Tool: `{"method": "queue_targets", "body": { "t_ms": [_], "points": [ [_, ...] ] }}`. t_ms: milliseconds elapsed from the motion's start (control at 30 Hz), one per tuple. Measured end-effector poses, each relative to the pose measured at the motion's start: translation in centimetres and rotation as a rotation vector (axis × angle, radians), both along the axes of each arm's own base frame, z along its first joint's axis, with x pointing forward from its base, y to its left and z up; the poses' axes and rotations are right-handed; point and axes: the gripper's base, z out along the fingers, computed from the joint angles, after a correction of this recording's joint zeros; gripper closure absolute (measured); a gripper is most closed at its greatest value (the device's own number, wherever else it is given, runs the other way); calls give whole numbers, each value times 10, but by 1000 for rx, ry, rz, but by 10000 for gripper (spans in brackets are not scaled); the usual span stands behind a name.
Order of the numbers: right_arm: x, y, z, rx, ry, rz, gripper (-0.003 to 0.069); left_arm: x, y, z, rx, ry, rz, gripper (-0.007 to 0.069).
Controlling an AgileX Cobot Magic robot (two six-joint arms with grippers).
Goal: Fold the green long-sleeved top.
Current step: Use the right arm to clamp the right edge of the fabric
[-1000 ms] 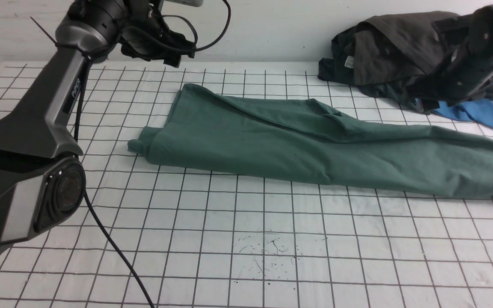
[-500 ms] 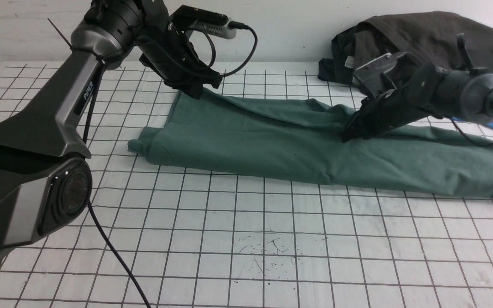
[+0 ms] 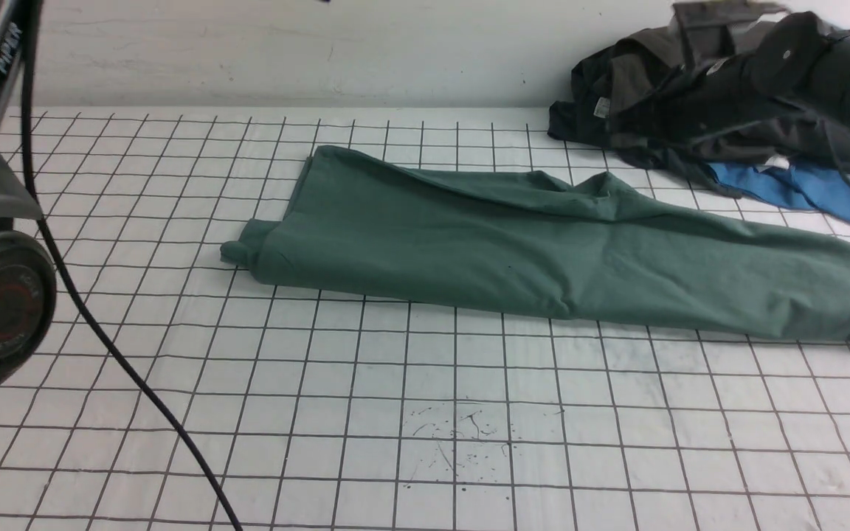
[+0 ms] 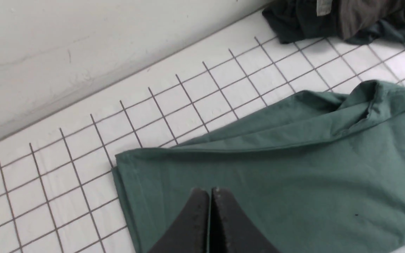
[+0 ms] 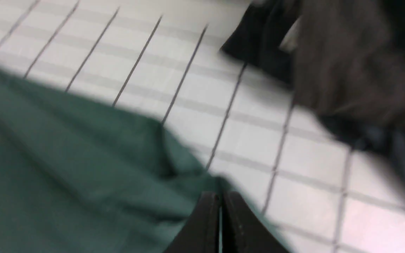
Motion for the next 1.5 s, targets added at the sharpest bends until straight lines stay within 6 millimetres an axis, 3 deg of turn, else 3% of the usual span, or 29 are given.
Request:
{"method": "queue_targets", "body": {
  "t_ms": [67,167,267,400,500,667,733,800,867,900,967,1033,1067,1100,1200,1300,1367,1467,1500],
  "points": [
    [-3,10,-17,-19,55,84,652,-2,-1,3,-7,-5,-6,631],
    [-5,37,-66,-30,112,237,652,-4,-8,1,-9,7,-23,631],
    [7,37,-71,-41,-11,199,651,-4,-14,-13,10,63,-38,631],
    [29,28,-75,10,-203,-47,649,-9,-11,-29,85,134,-42,631],
    [37,16,-68,94,-253,-193,645,-18,-3,-31,158,153,-19,631],
    [38,-22,-39,166,-249,-266,613,-51,21,-28,309,193,48,631],
    [29,-44,-16,177,-174,-210,589,-86,36,-21,335,218,104,631],
    [24,-52,-6,169,-140,-181,585,-100,41,-20,334,230,120,631],
    [6,-75,18,114,-37,-140,580,-144,55,-18,324,258,153,631],
    [0,-83,25,104,-1,-151,579,-155,58,-26,331,288,157,631],
    [-16,-112,40,-4,85,-231,577,-197,70,-39,314,301,178,631],
    [-25,-134,45,-47,148,-327,575,-220,77,-51,288,272,196,631],
    [-31,-148,46,-82,194,-385,574,-234,81,-74,286,286,202,631],
    [-38,-161,45,-110,249,-435,573,-244,84,-78,270,255,212,631],
    [-55,-190,41,-131,395,-531,543,-281,94,-120,225,246,241,631],
    [-59,-198,40,-123,418,-556,491,-295,96,-137,202,279,242,631],
    [-60,-200,40,-121,424,-577,389,-303,96,-153,186,330,238,631],
    [-70,-202,30,-135,474,-611,244,-304,94,-161,173,357,231,631],
    [-70,-202,30,-137,473,-611,235,-304,94,-161,172,355,231,631]
  ]
}}
